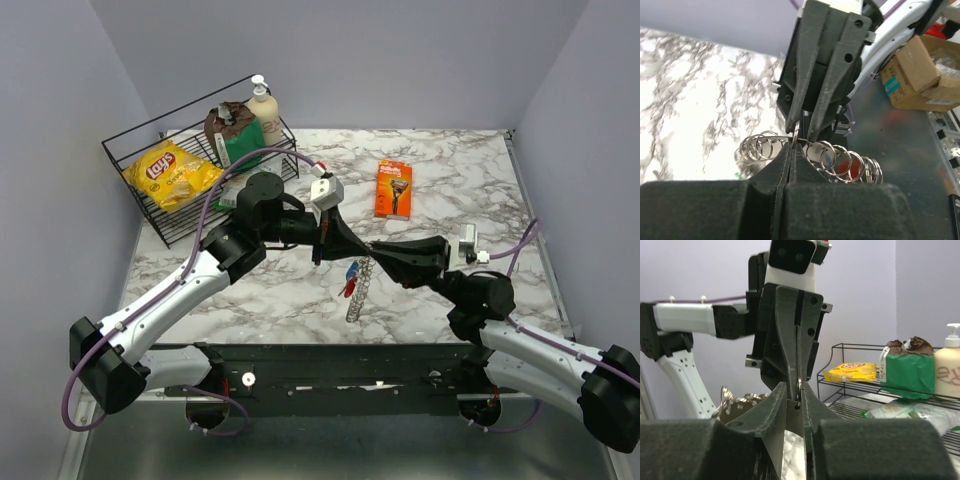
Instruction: Put the keys on the keyring
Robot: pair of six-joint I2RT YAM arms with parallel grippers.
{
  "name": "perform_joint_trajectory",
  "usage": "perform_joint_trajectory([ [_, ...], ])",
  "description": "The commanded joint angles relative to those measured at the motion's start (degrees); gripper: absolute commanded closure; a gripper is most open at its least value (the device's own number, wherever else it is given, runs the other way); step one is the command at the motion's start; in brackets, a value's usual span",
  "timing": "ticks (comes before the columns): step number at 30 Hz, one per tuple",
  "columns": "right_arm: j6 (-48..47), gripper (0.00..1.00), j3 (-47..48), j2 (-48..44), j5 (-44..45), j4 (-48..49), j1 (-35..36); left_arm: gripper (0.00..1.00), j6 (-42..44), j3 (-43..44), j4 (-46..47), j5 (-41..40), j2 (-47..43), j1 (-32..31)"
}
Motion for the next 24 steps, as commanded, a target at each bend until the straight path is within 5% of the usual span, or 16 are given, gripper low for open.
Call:
perform_joint_trajectory([
  [1,-1.69,0.62,-1.96,-1.15,1.81,20.29,0.14,1.0,7.22,4.69,-13.49,-8.06,1.2,0.12],
  [5,-2.92,0.36,-3.01,-2.2,2.17,19.68,0.14,1.0,10.21,7.5,-20.43,-12.2,1.64,0.12],
  [11,-8.71,0.09,-3.37,-6.85,-0.2,11.17,0.14,1.0,14.08,13.2,-32.65,-19.05,3.14,0.12],
  [18,-22.95,0.0,7.77,-14.77,-0.12,-34.28,0.14,1.0,19.7,20.6,-46.35,-26.17,6.65,-0.85],
  [24,-31.57,0.0,18.07,-10.47,-5.02,-55.1,0.14,1.0,22.61,26.57,-55.93,-32.15,10.86,-4.01],
])
